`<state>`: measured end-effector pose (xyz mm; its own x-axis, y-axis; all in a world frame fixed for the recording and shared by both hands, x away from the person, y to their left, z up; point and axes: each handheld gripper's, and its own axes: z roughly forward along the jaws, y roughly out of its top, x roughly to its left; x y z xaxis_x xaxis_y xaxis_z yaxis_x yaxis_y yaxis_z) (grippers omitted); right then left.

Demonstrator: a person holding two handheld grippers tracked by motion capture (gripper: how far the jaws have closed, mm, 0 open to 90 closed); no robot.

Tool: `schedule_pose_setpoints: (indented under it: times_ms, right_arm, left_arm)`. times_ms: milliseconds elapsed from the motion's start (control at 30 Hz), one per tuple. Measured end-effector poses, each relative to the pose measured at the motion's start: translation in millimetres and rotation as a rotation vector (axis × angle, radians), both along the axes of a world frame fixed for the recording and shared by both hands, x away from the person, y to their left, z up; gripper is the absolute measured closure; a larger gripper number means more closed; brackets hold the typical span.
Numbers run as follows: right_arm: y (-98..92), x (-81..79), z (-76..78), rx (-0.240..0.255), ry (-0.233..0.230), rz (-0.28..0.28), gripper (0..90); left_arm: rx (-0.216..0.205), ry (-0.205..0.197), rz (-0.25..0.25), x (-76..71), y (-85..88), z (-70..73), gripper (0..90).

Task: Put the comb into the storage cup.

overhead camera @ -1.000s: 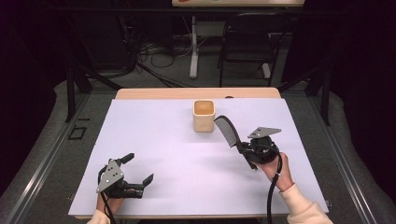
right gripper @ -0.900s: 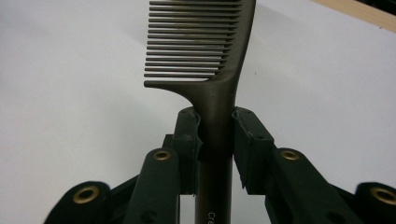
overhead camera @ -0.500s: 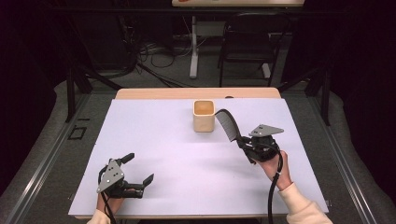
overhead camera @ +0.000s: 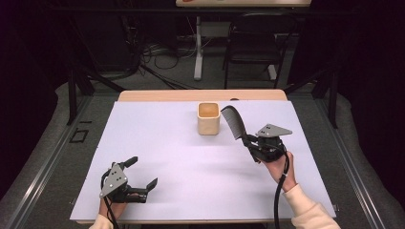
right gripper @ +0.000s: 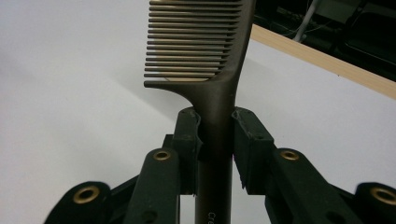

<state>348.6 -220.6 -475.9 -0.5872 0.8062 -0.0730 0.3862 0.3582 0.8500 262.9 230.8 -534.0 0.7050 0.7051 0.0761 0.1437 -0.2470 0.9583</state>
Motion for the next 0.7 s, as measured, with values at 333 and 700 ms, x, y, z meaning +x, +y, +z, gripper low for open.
schedule_pose_setpoints:
  times_ms: [333, 700]
  right_arm:
    - [1.3, 5.3, 2.6, 0.003, -0.007, 0.003, 72.5]
    - [2.5, 13.6, 7.7, 0.0, -0.021, 0.002, 72.5]
  left_arm:
    - [-0.003, 0.0, 0.01, -1.4, 2.4, -0.3, 0.2]
    - [0.002, 0.005, 0.004, -0.8, 0.9, -0.7, 0.1]
